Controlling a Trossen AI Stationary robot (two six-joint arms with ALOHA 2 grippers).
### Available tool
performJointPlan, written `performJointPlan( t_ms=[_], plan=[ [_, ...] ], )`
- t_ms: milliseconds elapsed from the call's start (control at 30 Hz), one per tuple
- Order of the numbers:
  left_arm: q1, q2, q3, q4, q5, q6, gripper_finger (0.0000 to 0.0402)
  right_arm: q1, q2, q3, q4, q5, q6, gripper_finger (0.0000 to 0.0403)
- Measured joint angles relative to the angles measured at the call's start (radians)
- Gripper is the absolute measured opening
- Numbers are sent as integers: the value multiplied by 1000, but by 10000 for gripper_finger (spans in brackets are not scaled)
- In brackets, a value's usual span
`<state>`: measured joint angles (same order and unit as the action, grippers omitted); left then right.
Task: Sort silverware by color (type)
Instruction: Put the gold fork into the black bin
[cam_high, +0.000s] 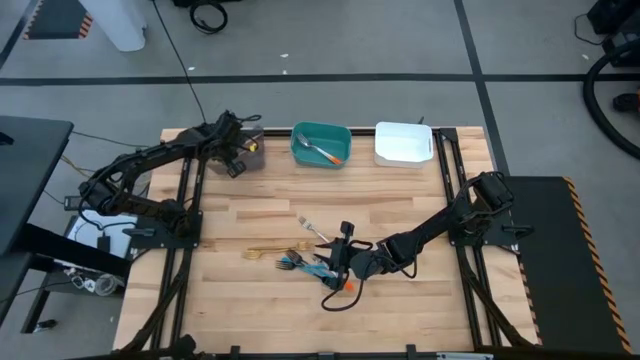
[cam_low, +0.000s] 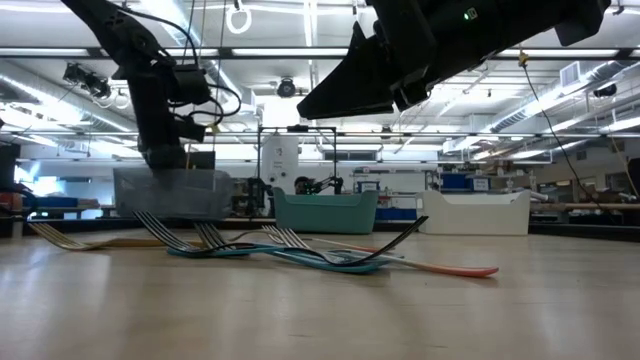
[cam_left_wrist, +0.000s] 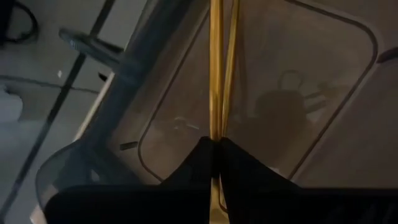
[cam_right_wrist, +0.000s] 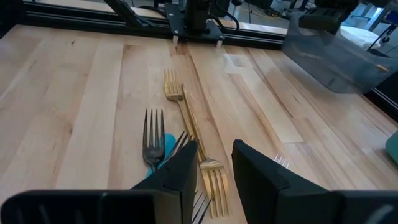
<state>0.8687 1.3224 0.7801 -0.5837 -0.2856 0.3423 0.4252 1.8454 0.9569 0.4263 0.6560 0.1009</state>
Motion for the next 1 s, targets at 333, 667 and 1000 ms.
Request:
performJointPlan(
  t_ms=[333,667,1000],
  plan=[
    [28,0,-19,30,128,26,24,0,0,0,3,-2,-7,109],
    [24,0,-19,8,129,47,24,-148,0,0,106,-157,-68,109],
    [24,0,-19,-28,105,45,24,-357,0,25,174,-327,-137,109]
  ],
)
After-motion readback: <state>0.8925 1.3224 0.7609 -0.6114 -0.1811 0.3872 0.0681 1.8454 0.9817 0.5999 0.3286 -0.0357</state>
